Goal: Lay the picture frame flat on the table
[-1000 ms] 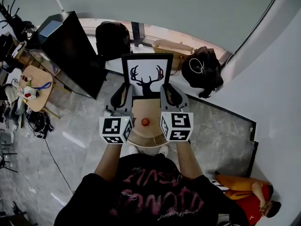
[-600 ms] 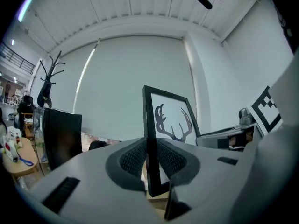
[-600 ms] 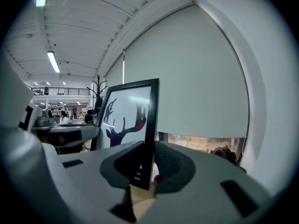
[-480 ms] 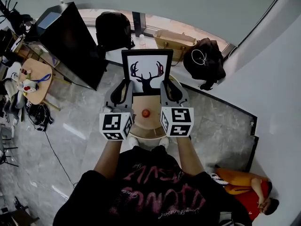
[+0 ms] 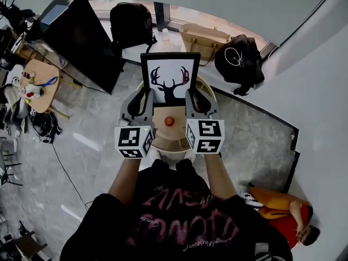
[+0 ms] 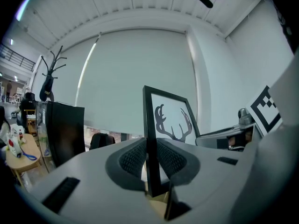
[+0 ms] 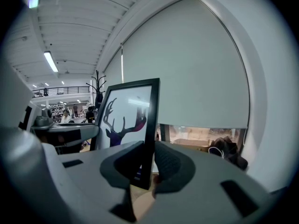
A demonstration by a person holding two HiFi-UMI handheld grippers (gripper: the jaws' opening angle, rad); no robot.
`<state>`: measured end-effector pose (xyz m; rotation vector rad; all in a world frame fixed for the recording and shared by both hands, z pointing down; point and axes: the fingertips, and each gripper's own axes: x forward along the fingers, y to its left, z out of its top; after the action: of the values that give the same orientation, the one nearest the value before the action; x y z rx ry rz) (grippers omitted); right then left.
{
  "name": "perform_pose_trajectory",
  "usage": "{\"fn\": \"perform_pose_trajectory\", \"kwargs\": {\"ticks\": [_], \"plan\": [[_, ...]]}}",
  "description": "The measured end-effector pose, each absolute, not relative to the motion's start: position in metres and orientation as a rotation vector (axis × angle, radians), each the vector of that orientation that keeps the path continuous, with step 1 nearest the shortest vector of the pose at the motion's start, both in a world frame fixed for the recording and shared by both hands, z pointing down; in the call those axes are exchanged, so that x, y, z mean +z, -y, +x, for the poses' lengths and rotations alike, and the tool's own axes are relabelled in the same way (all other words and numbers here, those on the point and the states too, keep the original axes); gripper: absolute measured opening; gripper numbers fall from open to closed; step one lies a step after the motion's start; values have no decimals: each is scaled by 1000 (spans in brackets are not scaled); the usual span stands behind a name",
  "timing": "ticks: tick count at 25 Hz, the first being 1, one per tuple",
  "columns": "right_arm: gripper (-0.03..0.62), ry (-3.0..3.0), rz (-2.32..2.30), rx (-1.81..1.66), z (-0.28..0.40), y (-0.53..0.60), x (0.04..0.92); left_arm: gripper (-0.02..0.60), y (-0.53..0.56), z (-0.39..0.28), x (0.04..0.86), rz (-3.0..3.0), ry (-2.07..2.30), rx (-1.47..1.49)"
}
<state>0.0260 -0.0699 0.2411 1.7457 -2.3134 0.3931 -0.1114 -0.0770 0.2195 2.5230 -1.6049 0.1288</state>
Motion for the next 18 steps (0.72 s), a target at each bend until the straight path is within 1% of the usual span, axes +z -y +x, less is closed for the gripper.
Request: {"fn": "perform_pose_trajectory", "kwargs": {"ticks": [18], "plan": [[81,2233,1690,548,27,85,304,72,94,-111,281,2432,1571,257]]}}
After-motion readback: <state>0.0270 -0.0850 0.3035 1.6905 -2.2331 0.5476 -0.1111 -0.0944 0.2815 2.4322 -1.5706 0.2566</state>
